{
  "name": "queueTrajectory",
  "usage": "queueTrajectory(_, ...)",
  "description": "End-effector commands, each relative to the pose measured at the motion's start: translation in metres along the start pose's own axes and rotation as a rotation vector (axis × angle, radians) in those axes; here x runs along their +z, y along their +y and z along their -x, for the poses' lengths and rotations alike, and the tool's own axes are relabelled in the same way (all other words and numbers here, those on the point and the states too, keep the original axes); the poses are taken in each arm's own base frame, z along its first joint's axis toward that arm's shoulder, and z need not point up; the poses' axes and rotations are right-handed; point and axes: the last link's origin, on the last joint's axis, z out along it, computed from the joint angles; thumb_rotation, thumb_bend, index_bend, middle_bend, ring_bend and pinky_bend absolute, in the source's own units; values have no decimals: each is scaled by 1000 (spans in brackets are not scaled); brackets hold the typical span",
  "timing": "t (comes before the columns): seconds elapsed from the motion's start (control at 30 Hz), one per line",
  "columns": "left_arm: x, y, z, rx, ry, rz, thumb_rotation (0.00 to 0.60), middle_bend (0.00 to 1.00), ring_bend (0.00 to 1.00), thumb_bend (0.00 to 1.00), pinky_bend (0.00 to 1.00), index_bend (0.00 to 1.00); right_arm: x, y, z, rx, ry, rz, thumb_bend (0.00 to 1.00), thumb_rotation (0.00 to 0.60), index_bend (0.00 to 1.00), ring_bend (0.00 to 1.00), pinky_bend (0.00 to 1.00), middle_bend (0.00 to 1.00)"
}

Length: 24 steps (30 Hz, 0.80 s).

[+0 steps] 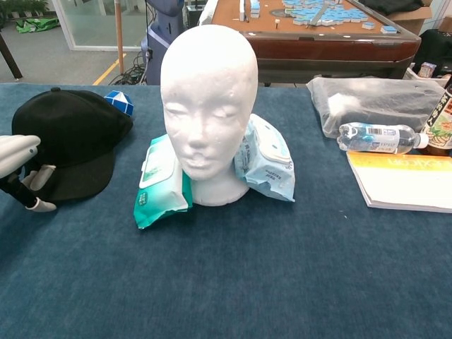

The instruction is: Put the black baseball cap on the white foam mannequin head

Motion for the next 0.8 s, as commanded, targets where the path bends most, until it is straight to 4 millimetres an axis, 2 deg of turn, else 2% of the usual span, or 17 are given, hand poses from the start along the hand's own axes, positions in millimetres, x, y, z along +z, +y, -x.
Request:
queueTrajectory(0.03,1,1,1,2,-1,1,600,871,554,78,601,830,0,0,0,0,-1,0,0,600,660,244,322,438)
queueTrajectory(0.37,7,0,6,21,2,-11,600,876,556,77,604,832,0,0,-1,2,3,1,0,600,660,244,322,438)
queueTrajectory(0.8,10,-6,3,52,103,-20,600,885,563,79,607,839,-1,0,-1,3,3,-2,0,600,660,244,322,438)
